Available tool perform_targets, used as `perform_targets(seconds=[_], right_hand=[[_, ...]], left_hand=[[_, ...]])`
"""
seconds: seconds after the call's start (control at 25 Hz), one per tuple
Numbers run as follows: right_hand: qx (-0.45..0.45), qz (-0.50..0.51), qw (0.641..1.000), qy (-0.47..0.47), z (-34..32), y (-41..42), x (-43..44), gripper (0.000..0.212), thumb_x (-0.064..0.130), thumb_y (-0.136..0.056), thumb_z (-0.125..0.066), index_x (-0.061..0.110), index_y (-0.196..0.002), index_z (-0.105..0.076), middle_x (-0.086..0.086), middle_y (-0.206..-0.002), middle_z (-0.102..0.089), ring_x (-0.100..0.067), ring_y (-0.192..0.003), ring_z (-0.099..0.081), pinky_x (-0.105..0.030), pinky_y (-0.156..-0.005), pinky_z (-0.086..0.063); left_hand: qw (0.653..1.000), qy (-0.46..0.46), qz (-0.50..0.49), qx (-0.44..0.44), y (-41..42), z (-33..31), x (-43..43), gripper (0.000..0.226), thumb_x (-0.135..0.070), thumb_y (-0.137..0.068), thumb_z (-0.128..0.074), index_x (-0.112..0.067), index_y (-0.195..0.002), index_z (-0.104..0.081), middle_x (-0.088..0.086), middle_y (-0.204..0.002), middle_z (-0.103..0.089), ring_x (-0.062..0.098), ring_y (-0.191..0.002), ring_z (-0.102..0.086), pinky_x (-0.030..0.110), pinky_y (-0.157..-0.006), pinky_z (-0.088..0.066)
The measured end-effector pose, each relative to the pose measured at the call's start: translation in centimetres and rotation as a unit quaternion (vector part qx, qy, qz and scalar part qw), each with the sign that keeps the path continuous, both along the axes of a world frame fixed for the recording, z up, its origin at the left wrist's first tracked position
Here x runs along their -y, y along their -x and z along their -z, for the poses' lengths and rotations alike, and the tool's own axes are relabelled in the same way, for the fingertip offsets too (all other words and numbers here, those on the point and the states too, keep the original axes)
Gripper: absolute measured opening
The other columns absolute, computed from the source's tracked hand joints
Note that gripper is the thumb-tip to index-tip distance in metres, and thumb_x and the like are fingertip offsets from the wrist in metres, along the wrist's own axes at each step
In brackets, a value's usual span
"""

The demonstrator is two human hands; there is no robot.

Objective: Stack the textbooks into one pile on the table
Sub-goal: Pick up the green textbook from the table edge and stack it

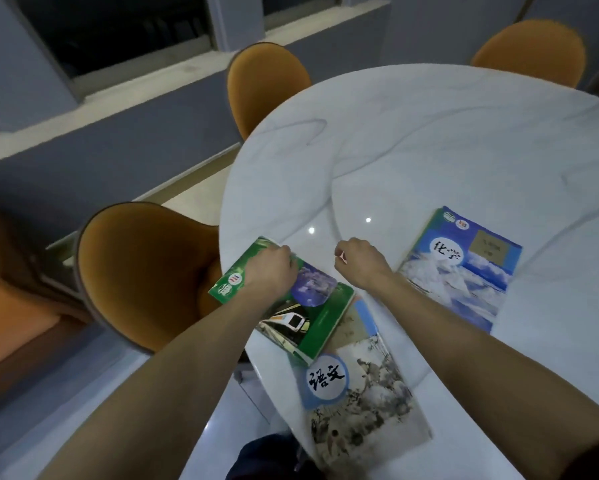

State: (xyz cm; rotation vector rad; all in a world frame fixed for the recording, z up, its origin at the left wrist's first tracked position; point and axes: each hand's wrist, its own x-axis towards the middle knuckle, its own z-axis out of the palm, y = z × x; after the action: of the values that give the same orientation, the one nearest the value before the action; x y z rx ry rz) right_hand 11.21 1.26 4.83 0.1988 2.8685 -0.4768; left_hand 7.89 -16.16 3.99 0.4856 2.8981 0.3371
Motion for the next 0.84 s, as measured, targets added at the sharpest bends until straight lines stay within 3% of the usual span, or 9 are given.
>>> perform_targets(seconds=[0.24,0.44,0.56,0.72,0.84], right_hand=[[0.045,-0.07,0.996,0.011,2.7,2.8,2.4,0.041,0.025,-0.096,-0.046,0.005,-0.131,-0.05,-0.02,-0.126,-0.056,-0.034,-0.115,-0.054,-0.039,-0.096,-0.046],[0.083,-0.066,0.994,0.0,5.4,4.5,2.6,0.046,0.028,-0.096,-0.047,0.002,-0.135,-0.045,-0.023,-0.13,-0.053,-0.036,-0.117,-0.053,-0.04,-0.096,-0.044],[0.109,-0.047,0.993,0.01,6.9,5.0,2.5,0.051,0.036,-0.094,-0.05,0.001,-0.132,-0.047,-0.024,-0.127,-0.057,-0.037,-0.116,-0.053,-0.04,-0.094,-0.044],[0.119,-0.006,0.992,0.042,8.2,5.4,2.5,0.05,0.037,-0.092,-0.056,0.001,-0.126,-0.054,-0.022,-0.125,-0.06,-0.037,-0.114,-0.055,-0.038,-0.093,-0.045],[0.107,0.027,0.992,0.066,8.6,5.7,2.6,0.044,0.029,-0.088,-0.063,0.001,-0.121,-0.057,-0.021,-0.123,-0.062,-0.037,-0.113,-0.056,-0.038,-0.092,-0.045]], left_hand=[[0.986,-0.049,-0.149,0.055,-2.7,2.9,4.9,0.031,-0.032,-0.096,-0.043,-0.007,-0.104,-0.061,0.015,-0.104,-0.066,0.032,-0.095,-0.063,0.038,-0.072,-0.051],[0.933,-0.128,-0.318,0.109,-5.4,5.3,6.0,0.035,-0.035,-0.096,-0.046,-0.007,-0.116,-0.052,0.014,-0.114,-0.06,0.031,-0.102,-0.06,0.042,-0.082,-0.054],[0.879,-0.19,-0.41,0.155,-6.0,6.1,5.5,0.041,-0.035,-0.096,-0.05,-0.003,-0.122,-0.046,0.017,-0.119,-0.057,0.034,-0.106,-0.06,0.041,-0.082,-0.05],[0.764,-0.307,-0.518,0.232,-6.0,7.2,4.1,0.042,-0.032,-0.095,-0.055,0.001,-0.12,-0.05,0.018,-0.118,-0.062,0.034,-0.104,-0.062,0.035,-0.075,-0.049],[0.683,-0.37,-0.58,0.244,-5.8,8.0,4.2,0.036,-0.031,-0.092,-0.06,0.0,-0.111,-0.057,0.019,-0.112,-0.066,0.033,-0.097,-0.063,0.039,-0.081,-0.053]])
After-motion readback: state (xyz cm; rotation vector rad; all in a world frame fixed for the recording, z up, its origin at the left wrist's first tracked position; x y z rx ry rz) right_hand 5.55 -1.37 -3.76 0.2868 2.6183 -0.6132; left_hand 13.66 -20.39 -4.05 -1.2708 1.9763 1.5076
